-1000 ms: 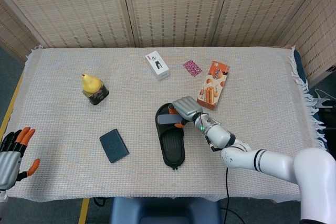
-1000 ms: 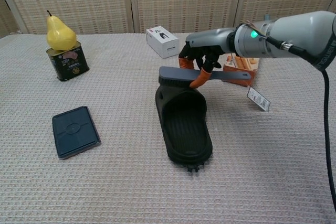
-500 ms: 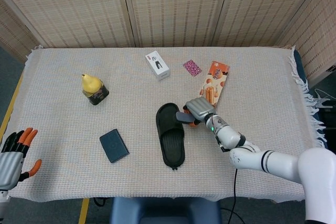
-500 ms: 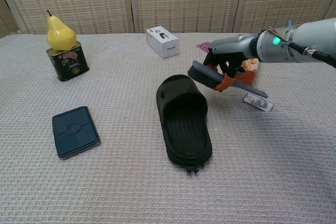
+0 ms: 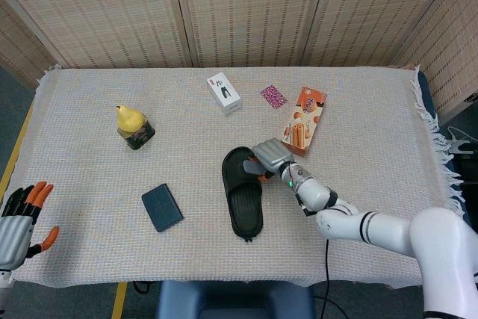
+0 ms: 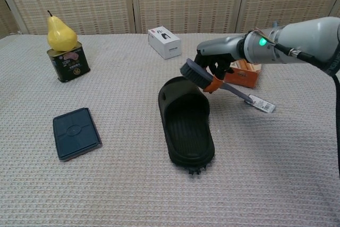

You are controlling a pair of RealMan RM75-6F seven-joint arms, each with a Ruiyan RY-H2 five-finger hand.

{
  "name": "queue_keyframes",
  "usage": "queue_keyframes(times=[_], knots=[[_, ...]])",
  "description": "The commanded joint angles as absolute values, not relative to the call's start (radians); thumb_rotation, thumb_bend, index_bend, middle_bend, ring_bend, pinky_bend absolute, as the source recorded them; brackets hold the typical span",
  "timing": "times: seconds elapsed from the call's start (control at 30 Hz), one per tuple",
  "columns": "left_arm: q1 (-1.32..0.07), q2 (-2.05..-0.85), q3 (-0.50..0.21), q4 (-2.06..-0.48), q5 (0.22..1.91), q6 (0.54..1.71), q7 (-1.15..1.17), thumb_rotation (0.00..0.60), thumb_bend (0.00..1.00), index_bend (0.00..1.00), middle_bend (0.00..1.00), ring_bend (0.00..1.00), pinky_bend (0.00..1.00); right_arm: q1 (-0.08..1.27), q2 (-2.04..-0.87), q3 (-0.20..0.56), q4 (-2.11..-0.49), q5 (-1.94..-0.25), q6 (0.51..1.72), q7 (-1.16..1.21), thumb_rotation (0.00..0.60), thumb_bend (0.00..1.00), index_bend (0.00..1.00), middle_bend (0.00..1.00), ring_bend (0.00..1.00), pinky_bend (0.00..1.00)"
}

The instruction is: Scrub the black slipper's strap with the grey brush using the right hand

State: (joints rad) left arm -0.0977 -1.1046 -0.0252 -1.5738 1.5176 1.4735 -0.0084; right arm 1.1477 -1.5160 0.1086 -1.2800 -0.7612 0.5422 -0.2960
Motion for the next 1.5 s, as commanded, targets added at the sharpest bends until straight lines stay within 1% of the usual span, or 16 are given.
queue_keyframes(times=[0.03,0.17,0.7,1.07,1.27,1.5], knots=[[-0.097,-1.103,-0.025,-1.573,1.519,1.475,-0.012,0.600,0.36,0.00,0.00,0.00,0.01,1.168,-1.529,0.109,-1.274,-0.745,0.542,-0.312,0.600,0.55,0.76,0.57,0.60,0.74],[-0.096,-1.101,-0.024,-1.572,1.521,1.478,-0.018,0.600,0.36,0.00,0.00,0.00,0.01,1.190,-1.531,0.088,-1.275,-0.717,0.553,-0.351,0.600,0.55,0.76,0.58,0.61,0.74],[-0.103,-1.097,-0.014,-1.580,1.533,1.461,-0.023,0.600,0.36,0.00,0.00,0.00,0.01,1.258,-1.498,-0.061,-1.311,-0.493,0.588,-0.519,0.600,0.56,0.77,0.59,0.62,0.74],[-0.102,-1.093,-0.013,-1.580,1.537,1.467,-0.035,0.600,0.36,0.00,0.00,0.00,0.01,1.311,-1.505,-0.069,-1.345,-0.426,0.620,-0.572,0.600,0.56,0.77,0.59,0.62,0.74],[-0.098,-1.094,-0.013,-1.582,1.538,1.474,-0.033,0.600,0.36,0.00,0.00,0.00,0.01,1.319,-1.530,-0.049,-1.326,-0.426,0.620,-0.560,0.600,0.56,0.78,0.59,0.62,0.74],[-0.099,-1.096,-0.014,-1.585,1.535,1.472,-0.024,0.600,0.36,0.00,0.00,0.00,0.01,1.314,-1.548,-0.085,-1.302,-0.414,0.603,-0.572,0.600,0.56,0.78,0.59,0.62,0.74]])
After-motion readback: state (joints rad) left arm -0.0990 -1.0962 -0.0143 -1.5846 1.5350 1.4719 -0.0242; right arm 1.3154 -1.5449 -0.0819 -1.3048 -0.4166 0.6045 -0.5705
